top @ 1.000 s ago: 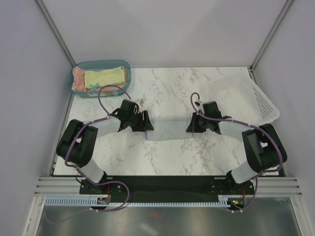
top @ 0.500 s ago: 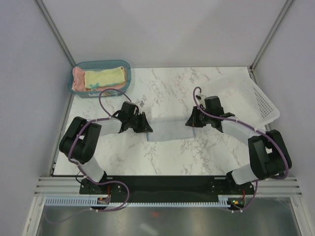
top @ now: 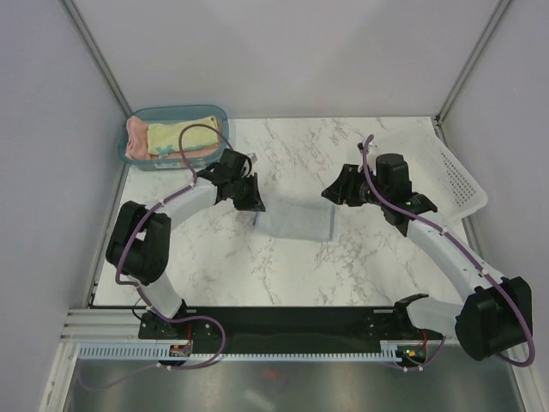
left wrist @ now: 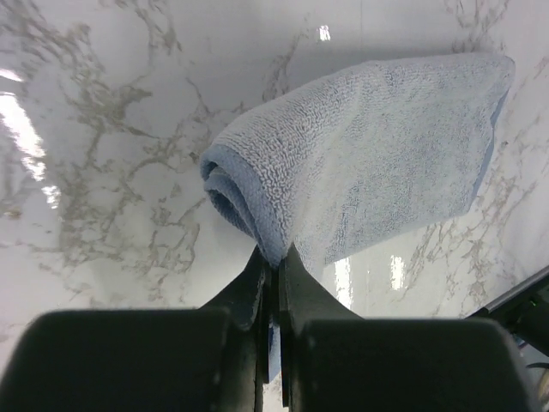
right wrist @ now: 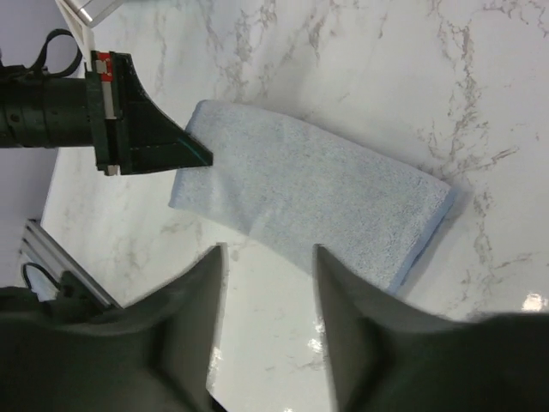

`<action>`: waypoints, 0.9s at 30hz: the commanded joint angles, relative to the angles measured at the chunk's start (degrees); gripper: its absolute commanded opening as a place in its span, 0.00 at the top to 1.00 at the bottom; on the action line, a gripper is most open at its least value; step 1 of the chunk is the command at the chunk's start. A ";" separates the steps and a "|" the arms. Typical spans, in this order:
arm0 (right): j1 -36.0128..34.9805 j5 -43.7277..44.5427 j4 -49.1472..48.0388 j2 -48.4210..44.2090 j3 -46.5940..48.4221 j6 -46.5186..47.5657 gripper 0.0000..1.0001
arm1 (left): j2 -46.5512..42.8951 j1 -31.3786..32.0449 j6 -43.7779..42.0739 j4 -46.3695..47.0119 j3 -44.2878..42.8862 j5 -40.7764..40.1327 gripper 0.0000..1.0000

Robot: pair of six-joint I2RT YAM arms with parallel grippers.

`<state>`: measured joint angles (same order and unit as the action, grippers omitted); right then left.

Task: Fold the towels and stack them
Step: Neatly place the folded towel into the bin

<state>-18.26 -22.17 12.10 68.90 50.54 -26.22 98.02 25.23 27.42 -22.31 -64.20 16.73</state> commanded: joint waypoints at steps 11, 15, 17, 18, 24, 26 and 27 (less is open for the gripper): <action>-0.02 2.66 1.17 -9.66 3.16 -3.76 0.02 | 13.50 -0.45 -15.11 -25.14 -34.73 -21.47 0.98; -0.02 1.52 1.26 -10.28 2.63 -1.83 0.02 | 19.57 -0.97 -17.75 -30.34 -45.90 -28.58 0.98; -0.02 1.61 1.26 -10.19 2.45 -0.59 0.02 | 22.65 -1.76 -18.19 -31.66 -51.44 -29.21 0.98; -0.02 1.61 1.26 -10.02 2.54 -0.15 0.02 | 23.70 -2.81 -18.19 -32.01 -53.20 -29.47 0.98; -0.02 0.73 2.93 -8.18 4.74 2.84 0.02 | 29.24 -8.44 -19.51 -32.72 -67.08 -33.51 0.98; 0.07 0.73 3.02 -7.91 5.26 3.28 0.02 | 30.65 -10.89 -20.03 -31.67 -69.20 -33.96 0.98; -0.02 0.73 3.11 -7.91 5.27 3.19 0.02 | 30.83 -11.60 -20.99 -30.79 -69.56 -34.13 0.98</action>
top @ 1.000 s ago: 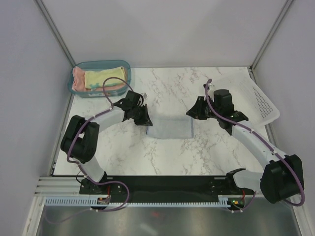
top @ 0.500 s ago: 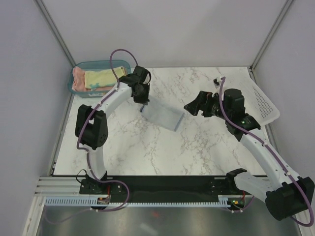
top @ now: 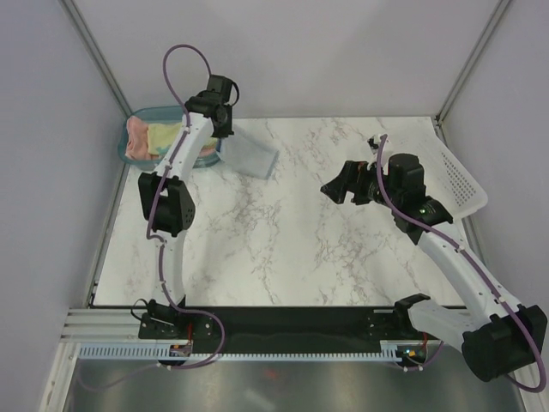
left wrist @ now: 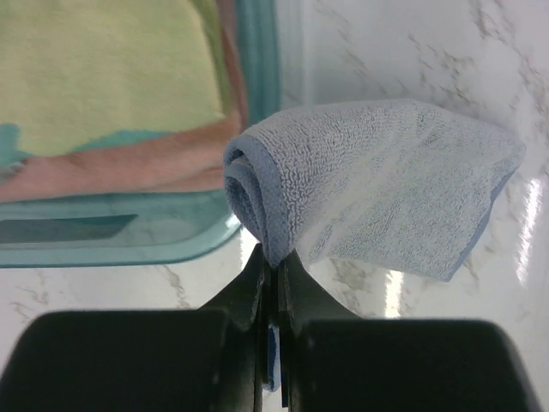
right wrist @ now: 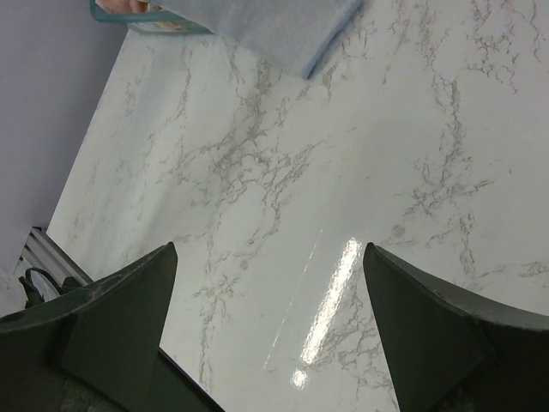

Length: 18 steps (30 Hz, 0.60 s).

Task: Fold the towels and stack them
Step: Neatly place the folded towel into the bin

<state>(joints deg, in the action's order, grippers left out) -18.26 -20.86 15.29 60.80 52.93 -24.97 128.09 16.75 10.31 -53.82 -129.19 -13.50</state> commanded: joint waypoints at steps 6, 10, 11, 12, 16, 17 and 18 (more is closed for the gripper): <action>-0.02 -0.67 0.27 -0.50 2.53 2.12 0.02 | 2.16 -7.96 -10.12 8.71 -3.71 -9.79 0.98; -0.02 0.21 0.71 -1.29 1.57 2.91 0.02 | 2.60 -10.68 -11.98 13.38 -1.60 -13.57 0.98; -0.02 0.30 0.88 -1.38 1.39 2.91 0.02 | 2.77 -11.99 -11.89 14.00 -1.68 -13.66 0.98; -0.02 0.38 1.14 -1.64 1.22 3.17 0.02 | 2.86 -12.70 -11.28 14.62 -1.77 -13.49 0.98; -0.72 0.56 2.02 -2.08 0.86 3.70 0.02 | 3.65 -15.69 -10.83 18.05 -2.03 -9.80 0.98; -0.81 0.65 2.03 -2.00 0.86 3.79 0.02 | 4.00 -16.57 -10.83 18.83 -2.21 -9.71 0.98; -0.81 0.65 2.03 -1.91 0.86 3.96 0.02 | 4.36 -16.58 -8.83 19.02 -2.30 -9.10 0.98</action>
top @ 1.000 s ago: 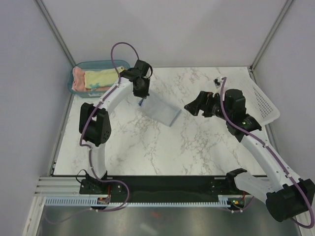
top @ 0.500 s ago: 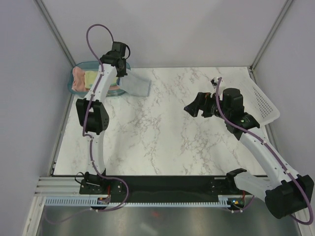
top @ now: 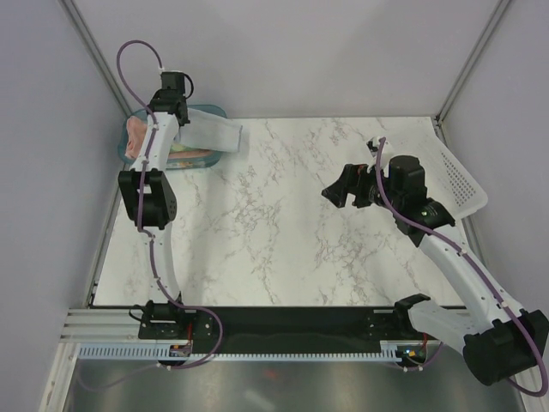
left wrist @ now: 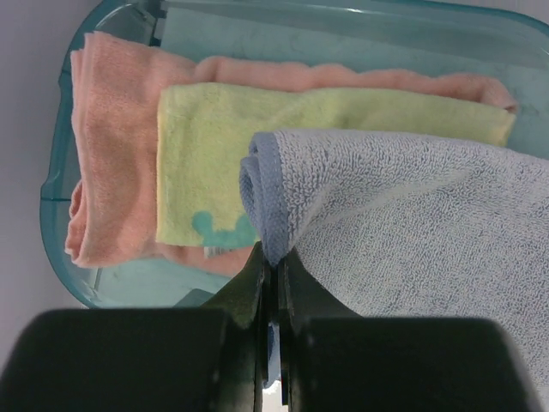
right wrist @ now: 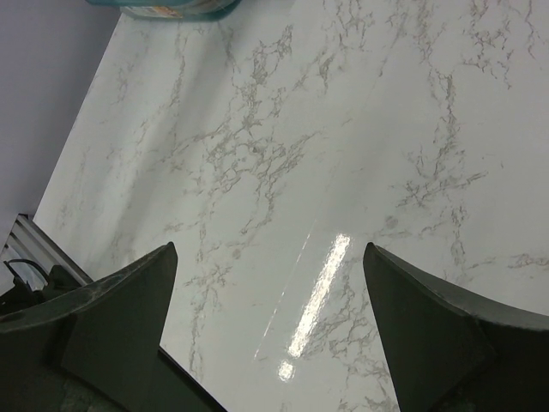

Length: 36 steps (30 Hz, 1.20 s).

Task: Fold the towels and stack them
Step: Neatly place the folded towel into the bin

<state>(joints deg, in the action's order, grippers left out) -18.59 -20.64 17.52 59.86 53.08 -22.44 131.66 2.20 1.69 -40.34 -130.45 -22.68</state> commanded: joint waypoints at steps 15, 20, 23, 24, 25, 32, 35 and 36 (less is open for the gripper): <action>-0.66 1.04 0.59 0.17 0.88 1.78 0.02 | 6.06 -7.91 -4.33 7.64 -0.77 0.79 0.98; -0.75 1.74 0.59 0.79 0.89 1.78 0.02 | 5.81 -7.91 -4.34 7.82 -1.30 -2.55 0.73; -0.75 1.92 0.59 1.14 0.97 1.43 0.02 | 1.07 -7.74 -0.49 7.64 0.72 -4.82 0.73; -0.66 2.01 0.67 1.23 1.06 1.17 0.02 | -0.07 -7.56 0.32 7.82 1.68 -6.31 0.72; -0.75 2.01 0.59 1.23 1.32 0.99 0.02 | -1.91 -7.47 0.94 7.64 1.61 -6.24 0.60; -0.66 4.29 0.85 -0.87 1.24 -0.85 0.02 | -9.38 -4.76 2.88 7.64 4.85 -0.55 0.35; -0.75 5.60 0.85 -2.46 1.06 -1.99 0.02 | -12.20 -0.90 2.35 7.73 9.32 4.20 0.26; -0.75 6.31 0.94 -2.72 0.97 -2.08 0.02 | -14.30 0.25 2.61 7.64 10.64 6.05 0.24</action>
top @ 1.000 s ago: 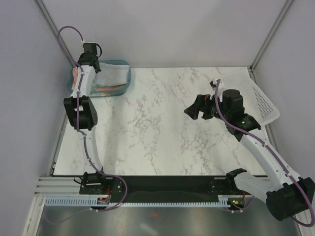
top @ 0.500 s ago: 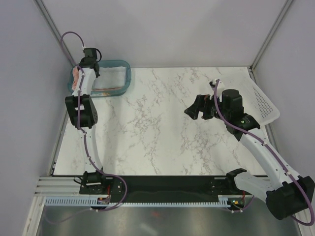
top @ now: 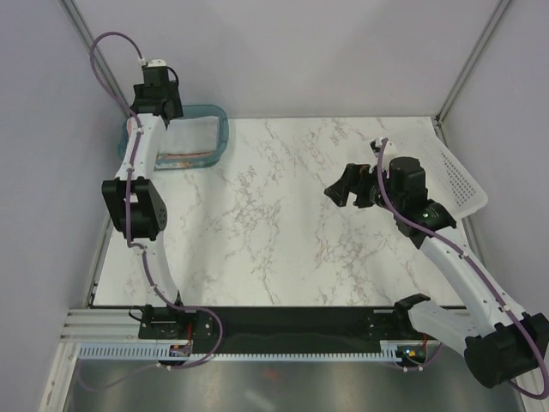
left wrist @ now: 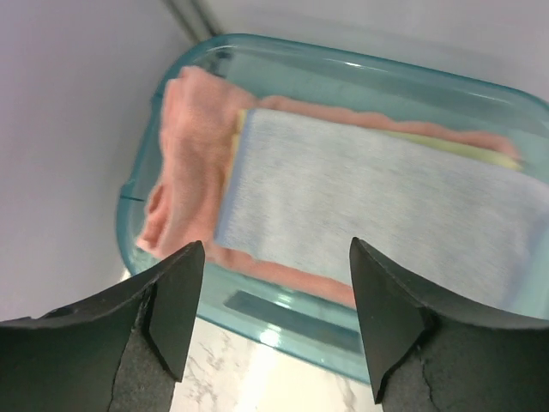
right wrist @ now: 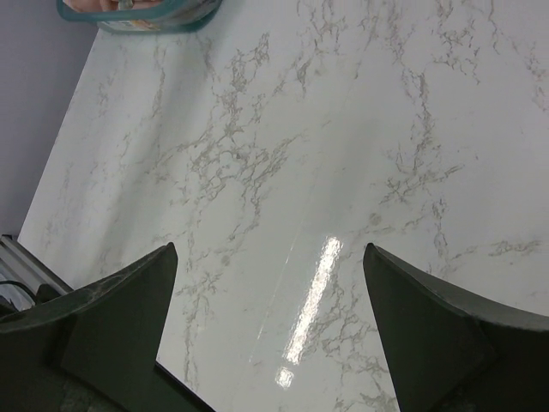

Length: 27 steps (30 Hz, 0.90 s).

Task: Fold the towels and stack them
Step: Neatly place the folded towel into the bin

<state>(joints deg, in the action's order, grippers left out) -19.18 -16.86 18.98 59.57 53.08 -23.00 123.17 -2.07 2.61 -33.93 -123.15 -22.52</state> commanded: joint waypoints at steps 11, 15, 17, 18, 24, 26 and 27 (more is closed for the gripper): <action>-0.07 13.60 8.25 -0.25 10.72 -5.03 0.02 | -30.17 27.28 6.17 5.10 24.78 28.57 0.00; -0.16 14.57 8.88 -1.21 12.66 -5.12 0.02 | -39.13 30.80 7.40 6.77 30.50 36.21 0.00; -0.16 16.24 9.49 -2.00 12.93 -4.77 0.02 | -44.65 31.59 8.89 7.99 34.88 37.81 0.00; -0.07 16.51 9.49 -2.26 12.75 -4.68 0.02 | -46.60 31.60 10.12 9.48 37.17 39.21 0.00; -0.07 18.80 5.02 -6.13 8.28 -8.72 0.02 | -61.54 31.68 12.42 19.51 55.11 43.45 0.00; -0.07 18.62 3.88 -7.45 7.39 -8.64 0.02 | -63.40 31.68 12.51 19.69 57.57 42.74 0.00; -0.07 18.45 3.69 -7.80 6.61 -8.03 0.02 | -64.63 31.68 12.42 19.78 58.28 42.65 0.00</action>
<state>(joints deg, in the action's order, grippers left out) -19.18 0.40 25.96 53.39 61.23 -29.89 59.72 29.67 12.64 -18.44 -67.66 18.22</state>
